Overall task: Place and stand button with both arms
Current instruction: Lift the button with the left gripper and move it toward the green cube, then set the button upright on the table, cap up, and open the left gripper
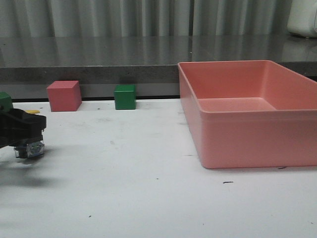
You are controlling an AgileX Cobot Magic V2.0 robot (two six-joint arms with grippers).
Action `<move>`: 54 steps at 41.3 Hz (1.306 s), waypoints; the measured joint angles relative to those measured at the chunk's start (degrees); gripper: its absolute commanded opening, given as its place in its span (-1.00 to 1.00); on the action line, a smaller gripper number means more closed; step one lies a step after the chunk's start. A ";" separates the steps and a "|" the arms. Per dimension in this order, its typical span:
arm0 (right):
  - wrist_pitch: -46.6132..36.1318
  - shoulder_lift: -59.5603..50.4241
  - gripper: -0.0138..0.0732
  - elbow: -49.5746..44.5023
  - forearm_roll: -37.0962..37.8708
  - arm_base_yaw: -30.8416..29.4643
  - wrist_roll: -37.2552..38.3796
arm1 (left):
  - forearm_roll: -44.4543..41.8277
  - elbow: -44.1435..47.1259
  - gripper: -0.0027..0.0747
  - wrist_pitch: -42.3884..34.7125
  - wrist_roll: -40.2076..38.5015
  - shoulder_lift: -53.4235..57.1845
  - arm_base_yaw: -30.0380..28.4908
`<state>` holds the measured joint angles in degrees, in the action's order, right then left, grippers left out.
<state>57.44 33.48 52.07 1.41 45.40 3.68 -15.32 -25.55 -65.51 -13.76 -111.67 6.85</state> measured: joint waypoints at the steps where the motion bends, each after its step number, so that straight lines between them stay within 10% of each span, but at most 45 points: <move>1: 0.00 0.00 0.24 0.00 0.00 0.00 0.00 | 0.00 0.00 -0.31 -0.12 0.00 -0.14 0.00; 11: 0.00 0.00 0.24 0.00 0.00 0.00 0.00 | 0.00 -0.13 -0.21 -0.75 0.45 -0.62 0.00; 23: 0.00 0.00 0.24 0.00 0.00 0.00 0.00 | 0.00 -0.02 0.47 -0.14 0.83 -0.97 0.00; 54: 0.00 0.00 0.24 0.00 0.00 0.00 0.00 | -3.38 7.03 0.49 1.00 0.92 10.16 0.00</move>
<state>57.44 33.48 52.07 1.41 45.40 3.68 -18.70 -18.52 -64.51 -12.84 -101.51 6.85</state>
